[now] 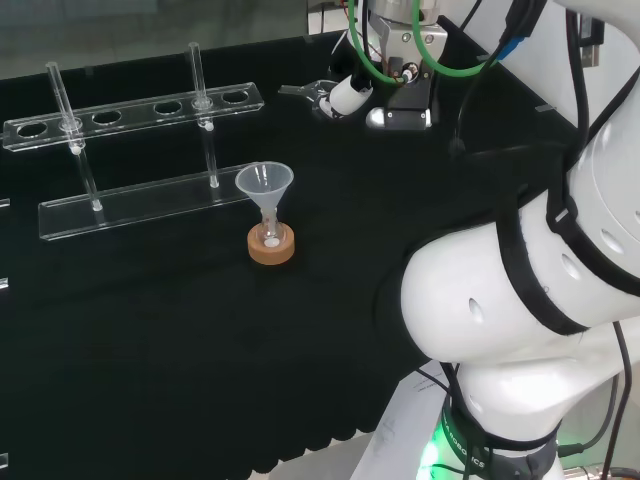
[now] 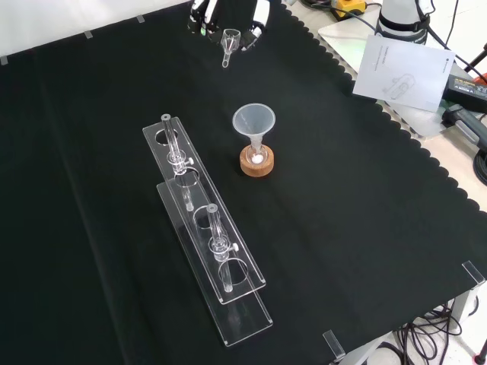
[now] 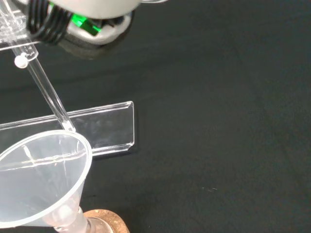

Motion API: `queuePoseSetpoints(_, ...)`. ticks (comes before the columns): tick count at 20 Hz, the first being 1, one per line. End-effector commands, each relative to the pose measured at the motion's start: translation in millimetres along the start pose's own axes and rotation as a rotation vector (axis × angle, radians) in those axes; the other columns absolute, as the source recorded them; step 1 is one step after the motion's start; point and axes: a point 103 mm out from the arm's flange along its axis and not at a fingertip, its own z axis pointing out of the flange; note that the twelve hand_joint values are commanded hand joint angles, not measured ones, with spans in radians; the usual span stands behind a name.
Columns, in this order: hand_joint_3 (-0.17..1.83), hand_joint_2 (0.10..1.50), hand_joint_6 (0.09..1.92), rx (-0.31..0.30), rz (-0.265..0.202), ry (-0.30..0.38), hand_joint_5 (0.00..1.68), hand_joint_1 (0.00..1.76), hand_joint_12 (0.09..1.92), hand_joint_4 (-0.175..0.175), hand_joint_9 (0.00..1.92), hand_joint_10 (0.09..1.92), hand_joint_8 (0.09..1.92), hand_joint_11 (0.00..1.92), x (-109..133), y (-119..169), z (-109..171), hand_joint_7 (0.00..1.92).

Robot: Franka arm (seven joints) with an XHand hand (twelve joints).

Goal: Put the weighing funnel back on the table.

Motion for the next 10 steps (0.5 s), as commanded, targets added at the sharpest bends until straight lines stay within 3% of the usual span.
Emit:
queuePoseSetpoints(1, 0.75, 0.67, 0.95, 0.001, 0.0, -0.014, 1.14, 1.09, 1.08, 0.175, 0.86, 0.36, 0.66, 0.72, -2.9, 0.7, 4.6, 0.46)
queuePoseSetpoints(10, 0.75, 0.67, 0.95, 0.019, 0.017, -0.031, 1.14, 1.09, 1.08, 0.175, 0.86, 0.36, 0.66, 0.72, -22.2, 21.4, 13.0, 0.46)
